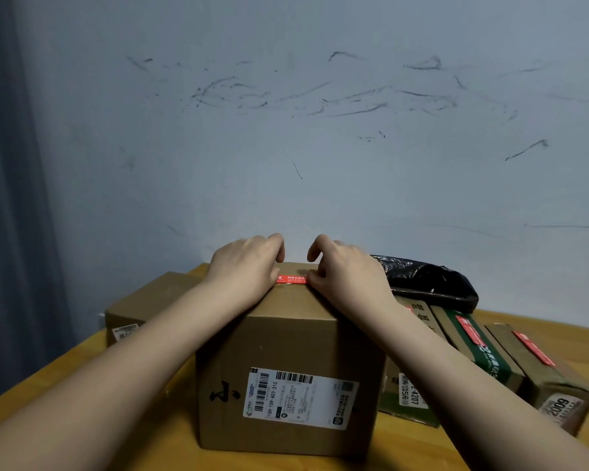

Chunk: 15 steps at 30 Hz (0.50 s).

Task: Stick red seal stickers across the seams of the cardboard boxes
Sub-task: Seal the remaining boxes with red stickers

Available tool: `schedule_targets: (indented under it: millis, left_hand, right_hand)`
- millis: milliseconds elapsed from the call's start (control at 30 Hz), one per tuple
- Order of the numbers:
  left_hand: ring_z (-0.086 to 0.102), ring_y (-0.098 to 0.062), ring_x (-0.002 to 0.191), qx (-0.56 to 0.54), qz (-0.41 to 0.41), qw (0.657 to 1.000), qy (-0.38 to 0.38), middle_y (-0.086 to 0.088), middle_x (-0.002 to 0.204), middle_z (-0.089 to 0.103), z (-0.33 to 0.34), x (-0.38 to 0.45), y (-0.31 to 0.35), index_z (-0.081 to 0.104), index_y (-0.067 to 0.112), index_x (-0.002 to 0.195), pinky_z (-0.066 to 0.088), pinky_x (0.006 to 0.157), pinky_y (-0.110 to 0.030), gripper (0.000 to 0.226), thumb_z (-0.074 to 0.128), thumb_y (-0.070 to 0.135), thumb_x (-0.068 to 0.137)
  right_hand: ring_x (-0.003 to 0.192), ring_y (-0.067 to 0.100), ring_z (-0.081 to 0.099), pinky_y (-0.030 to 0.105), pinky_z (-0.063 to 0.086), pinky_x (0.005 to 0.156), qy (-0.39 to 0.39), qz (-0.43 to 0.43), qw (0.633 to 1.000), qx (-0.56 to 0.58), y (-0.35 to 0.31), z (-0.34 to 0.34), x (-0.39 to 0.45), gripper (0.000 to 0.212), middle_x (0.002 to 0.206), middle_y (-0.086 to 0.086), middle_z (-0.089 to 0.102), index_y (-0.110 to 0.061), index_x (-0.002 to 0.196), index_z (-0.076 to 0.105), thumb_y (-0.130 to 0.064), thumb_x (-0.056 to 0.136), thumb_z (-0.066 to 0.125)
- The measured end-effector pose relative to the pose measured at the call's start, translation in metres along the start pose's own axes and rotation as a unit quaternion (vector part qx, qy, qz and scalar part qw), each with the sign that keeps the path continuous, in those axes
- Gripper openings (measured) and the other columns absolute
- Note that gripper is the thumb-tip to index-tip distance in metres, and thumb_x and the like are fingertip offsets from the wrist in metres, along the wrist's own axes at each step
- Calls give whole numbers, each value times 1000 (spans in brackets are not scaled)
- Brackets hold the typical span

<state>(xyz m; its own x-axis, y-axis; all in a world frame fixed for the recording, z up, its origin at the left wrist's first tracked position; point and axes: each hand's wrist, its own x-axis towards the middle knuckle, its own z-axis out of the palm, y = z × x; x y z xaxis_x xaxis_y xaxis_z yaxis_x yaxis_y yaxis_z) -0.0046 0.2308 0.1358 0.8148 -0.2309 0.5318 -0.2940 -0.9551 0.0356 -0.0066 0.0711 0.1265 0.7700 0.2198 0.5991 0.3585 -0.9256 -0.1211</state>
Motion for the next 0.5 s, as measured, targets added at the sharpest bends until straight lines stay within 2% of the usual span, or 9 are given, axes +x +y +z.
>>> schedule_targets:
  millis: [133,267,500]
  left_hand:
    - [56,-22,98,23,2,1000,13,0,104,59,0,-2,2,51,22,108,38,68,-31,14,48,24,94]
    - [56,-21,97,30,2,999,16,0,104,57,-2,-3,2,54,22,104,41,68,-31,12,46,25,95]
    - [56,-21,102,46,-2,999,-12,2,107,57,-6,-5,-8,60,24,100,41,69,-30,14,47,24,94]
  right_hand:
    - [100,26,55,32,36,65,0,-30,997,-65,-5,-3,-1,22,106,1,60,-19,113,51,-26,92,49]
    - [95,28,56,31,30,58,3,-46,989,-142,-9,-3,-1,15,103,4,59,-15,103,55,-22,93,46]
    - [91,27,56,30,14,46,-17,-52,979,-196,-2,-8,-2,15,100,4,56,-13,98,57,-19,96,43]
